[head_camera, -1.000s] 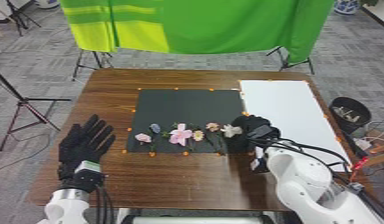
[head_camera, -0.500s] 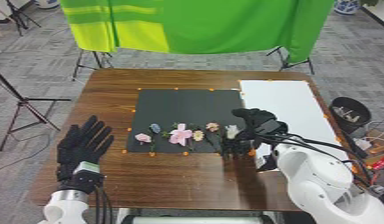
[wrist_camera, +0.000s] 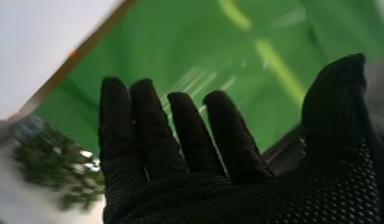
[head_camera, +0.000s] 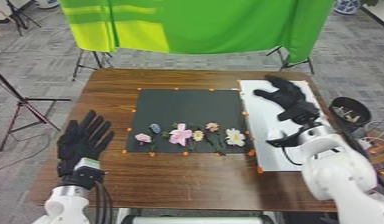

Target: Arrange flowers

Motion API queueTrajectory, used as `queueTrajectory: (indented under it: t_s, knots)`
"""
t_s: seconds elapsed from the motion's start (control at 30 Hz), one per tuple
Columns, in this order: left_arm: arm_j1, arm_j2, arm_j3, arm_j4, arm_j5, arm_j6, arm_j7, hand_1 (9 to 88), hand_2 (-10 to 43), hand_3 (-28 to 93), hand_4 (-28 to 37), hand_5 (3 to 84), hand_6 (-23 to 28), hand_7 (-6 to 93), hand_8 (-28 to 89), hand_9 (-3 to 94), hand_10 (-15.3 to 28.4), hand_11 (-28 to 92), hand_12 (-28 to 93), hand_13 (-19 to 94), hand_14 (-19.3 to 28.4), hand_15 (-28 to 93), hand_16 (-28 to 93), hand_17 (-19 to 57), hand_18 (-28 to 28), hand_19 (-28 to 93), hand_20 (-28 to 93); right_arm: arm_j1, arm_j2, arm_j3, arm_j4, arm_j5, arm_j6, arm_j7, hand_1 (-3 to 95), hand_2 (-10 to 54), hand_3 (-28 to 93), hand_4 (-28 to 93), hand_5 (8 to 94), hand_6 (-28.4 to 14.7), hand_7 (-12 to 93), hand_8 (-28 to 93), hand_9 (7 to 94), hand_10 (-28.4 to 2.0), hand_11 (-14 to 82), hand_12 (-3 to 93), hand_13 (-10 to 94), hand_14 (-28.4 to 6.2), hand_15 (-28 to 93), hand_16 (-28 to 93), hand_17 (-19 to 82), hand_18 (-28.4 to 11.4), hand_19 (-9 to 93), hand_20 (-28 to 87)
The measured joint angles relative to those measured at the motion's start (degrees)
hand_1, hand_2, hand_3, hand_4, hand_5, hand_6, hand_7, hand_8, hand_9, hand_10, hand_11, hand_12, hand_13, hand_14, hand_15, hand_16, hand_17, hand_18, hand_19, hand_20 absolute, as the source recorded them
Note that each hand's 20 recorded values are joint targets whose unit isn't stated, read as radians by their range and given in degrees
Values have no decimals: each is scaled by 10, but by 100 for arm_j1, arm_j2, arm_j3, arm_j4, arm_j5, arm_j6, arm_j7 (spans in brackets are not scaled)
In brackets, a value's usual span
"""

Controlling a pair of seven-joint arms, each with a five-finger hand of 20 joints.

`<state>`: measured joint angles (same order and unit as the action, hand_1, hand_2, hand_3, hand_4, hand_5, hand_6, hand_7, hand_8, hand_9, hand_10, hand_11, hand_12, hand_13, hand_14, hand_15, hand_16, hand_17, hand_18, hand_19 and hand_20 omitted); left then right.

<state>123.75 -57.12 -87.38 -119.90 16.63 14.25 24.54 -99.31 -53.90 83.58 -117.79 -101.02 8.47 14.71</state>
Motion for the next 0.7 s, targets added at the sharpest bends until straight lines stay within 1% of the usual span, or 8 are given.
queueTrajectory:
  t_s: [0.07, 0.13, 0.2, 0.3, 0.4, 0.57, 0.63, 0.7]
  knots:
    - [-24, 31, -63, 46, 15, -70, -6, 236, 152, 685, -283, 370, 90, 59, -65, 287, 152, 179, 91, 201, 149, 285, -66, -74, 153, 341, 93, 16, -170, 309, 128, 636, 59, -548, 152, 77, 805, -279, 352, -9, 104, -104, 353, -133, 27, 111, 301, -134, 73, 219, 158, -165, 257, 204]
    - [-29, 72, -162, 86, 15, -115, 1, 228, 151, 682, -283, 353, 86, 47, -63, 265, 150, 153, 87, 181, 144, 251, -64, -74, 149, 329, 89, 63, -297, 493, 231, 1160, 70, -979, 133, 71, 802, -275, 367, -6, 101, -104, 355, -130, 27, 109, 294, -131, 69, 217, 156, -165, 237, 205]
    - [-30, 109, -284, 122, 15, -162, 5, 224, 150, 675, -283, 336, 80, 33, -60, 240, 145, 134, 84, 163, 135, 216, -57, -74, 147, 318, 88, 97, -381, 631, 266, 1599, -29, -1161, 116, 66, 797, -272, 371, -6, 97, -104, 349, -127, 25, 106, 285, -128, 65, 215, 154, -164, 217, 205]
    - [-33, 154, -468, 170, 16, -251, 4, 218, 149, 670, -283, 313, 71, 19, -60, 217, 138, 109, 74, 137, 125, 178, -60, -74, 142, 304, 85, 102, -455, 865, 272, 2331, -551, -1146, 98, 59, 793, -268, 367, -8, 88, -101, 338, -128, 22, 101, 272, -129, 58, 211, 153, -164, 197, 211]
    - [-33, 174, -615, 205, 21, -320, 4, 216, 148, 667, -283, 304, 69, 11, -56, 209, 137, 102, 75, 130, 122, 163, -53, -74, 138, 295, 84, 101, -507, 983, 305, 3230, -1057, -1082, 93, 55, 795, -266, 367, -8, 82, -98, 334, -128, 20, 98, 268, -130, 54, 208, 151, -164, 190, 214]
    - [-19, 169, -785, 232, 22, -402, -3, 214, 146, 666, -283, 302, 69, 8, -53, 206, 138, 99, 77, 128, 124, 158, -45, -75, 137, 291, 86, 74, -613, 971, 303, 4526, -1033, -1010, 94, 55, 793, -265, 370, -10, 81, -95, 333, -127, 22, 95, 268, -129, 54, 206, 152, -164, 185, 220]
    - [-7, 162, -829, 233, 17, -417, 1, 214, 146, 665, -283, 303, 70, 8, -52, 205, 139, 98, 78, 129, 126, 158, -43, -75, 138, 291, 87, 44, -652, 970, 281, 4643, -986, -983, 95, 55, 794, -264, 371, -10, 81, -95, 333, -126, 22, 95, 268, -128, 54, 205, 152, -164, 184, 222]
    - [7, 159, -858, 234, -16, -432, 17, 213, 146, 667, -283, 305, 71, 9, -52, 206, 141, 97, 79, 130, 127, 160, -41, -75, 137, 290, 87, -1, -675, 972, 253, 4641, -947, -963, 97, 54, 793, -264, 372, -10, 80, -95, 334, -125, 23, 95, 268, -128, 55, 205, 152, -164, 183, 223]
